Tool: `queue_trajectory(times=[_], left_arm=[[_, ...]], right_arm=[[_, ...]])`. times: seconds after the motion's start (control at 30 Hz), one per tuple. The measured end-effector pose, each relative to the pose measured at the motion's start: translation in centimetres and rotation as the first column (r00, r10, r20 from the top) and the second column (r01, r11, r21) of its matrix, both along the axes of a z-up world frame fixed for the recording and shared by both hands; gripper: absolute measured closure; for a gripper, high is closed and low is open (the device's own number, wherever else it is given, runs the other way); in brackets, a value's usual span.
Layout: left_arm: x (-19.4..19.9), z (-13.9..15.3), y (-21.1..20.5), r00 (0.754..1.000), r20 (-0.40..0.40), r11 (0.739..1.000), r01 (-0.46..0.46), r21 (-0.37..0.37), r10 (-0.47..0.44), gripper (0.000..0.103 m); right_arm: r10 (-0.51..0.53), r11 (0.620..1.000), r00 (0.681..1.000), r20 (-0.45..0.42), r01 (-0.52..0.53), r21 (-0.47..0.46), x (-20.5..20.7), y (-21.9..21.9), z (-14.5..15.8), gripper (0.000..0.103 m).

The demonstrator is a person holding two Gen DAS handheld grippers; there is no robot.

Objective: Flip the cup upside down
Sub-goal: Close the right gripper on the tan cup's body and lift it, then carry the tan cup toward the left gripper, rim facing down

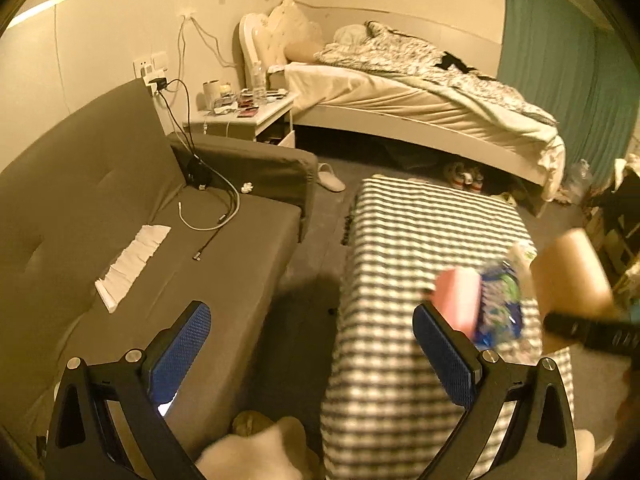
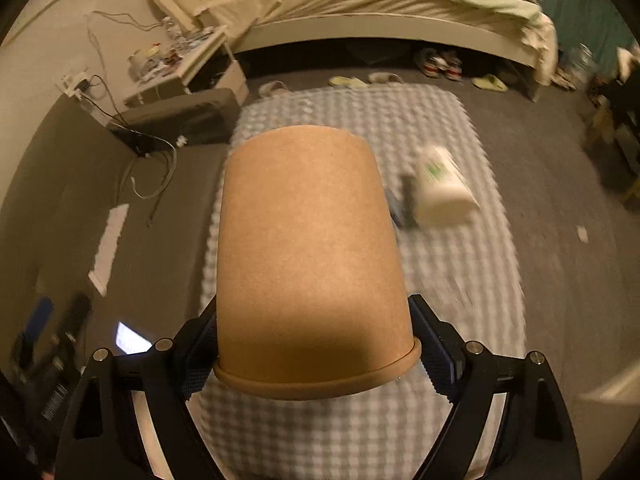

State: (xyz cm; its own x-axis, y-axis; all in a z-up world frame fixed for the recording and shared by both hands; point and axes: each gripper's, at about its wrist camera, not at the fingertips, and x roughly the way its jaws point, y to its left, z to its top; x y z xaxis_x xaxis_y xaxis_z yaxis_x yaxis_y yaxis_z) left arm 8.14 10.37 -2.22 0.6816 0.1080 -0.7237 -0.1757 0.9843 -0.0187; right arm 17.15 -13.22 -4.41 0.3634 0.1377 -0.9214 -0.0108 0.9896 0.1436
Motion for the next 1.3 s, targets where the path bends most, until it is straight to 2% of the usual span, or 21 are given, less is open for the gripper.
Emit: queue_trajectory(times=[0.23,0.33,0.57,0.7,0.87,0.93,1.17,1.3], left_arm=[[-4.7,-2.7,-1.8,0.999,-0.039,0.999,0.023,-0.023,-0.024,0.0],[-6.5,-4.3,-2.3,0.997,-0.072,0.999,0.023,-0.043,-0.026,0.0],[-8.7,-5.5,-2.6,0.996,-0.088,1.0,0.012,-0.001,-0.012,0.0],[-8.9,-5.8,-2.5,0.995,-0.102,1.0,0.003,-0.004,-0.003,0.0],[-8.2,-5.7,-3.2,0.993,-0.115,1.0,0.016,-0.014,-0.017,0.0],[-7.9,-5.6,-3.7,0.992,-0.121,1.0,0.022,-0.014,-0.024,0.0],[-5.6,-5.5,-6.0,0.984,-0.172,0.999,0.04,-0.018,-0.043,0.0],[-4.2,-5.2,-8.3,0.979,-0.192,0.998,0.069,0.004,-0.067,0.0]], right_arm=[[-0.006,0.999,0.999,-0.043,0.005,-0.032,-7.7,-1.3,-4.5,0.017],[0.001,0.999,0.998,-0.058,-0.003,-0.044,-9.1,-1.1,-7.0,0.017],[0.004,0.999,0.996,-0.092,-0.008,-0.04,-10.6,-0.6,-11.8,0.016],[0.025,0.998,0.997,-0.066,-0.029,-0.063,-10.6,-0.1,-11.7,0.016],[0.049,0.998,0.997,-0.054,-0.05,-0.027,-10.2,-0.3,-11.8,0.014],[0.049,0.998,0.998,-0.038,-0.05,-0.023,-10.3,-0.8,-11.4,0.007],[0.039,0.999,0.994,0.098,-0.04,0.001,-11.4,-4.4,-6.2,0.005],[0.036,0.999,0.989,0.143,-0.031,-0.031,-11.5,-6.9,-3.4,0.005]])
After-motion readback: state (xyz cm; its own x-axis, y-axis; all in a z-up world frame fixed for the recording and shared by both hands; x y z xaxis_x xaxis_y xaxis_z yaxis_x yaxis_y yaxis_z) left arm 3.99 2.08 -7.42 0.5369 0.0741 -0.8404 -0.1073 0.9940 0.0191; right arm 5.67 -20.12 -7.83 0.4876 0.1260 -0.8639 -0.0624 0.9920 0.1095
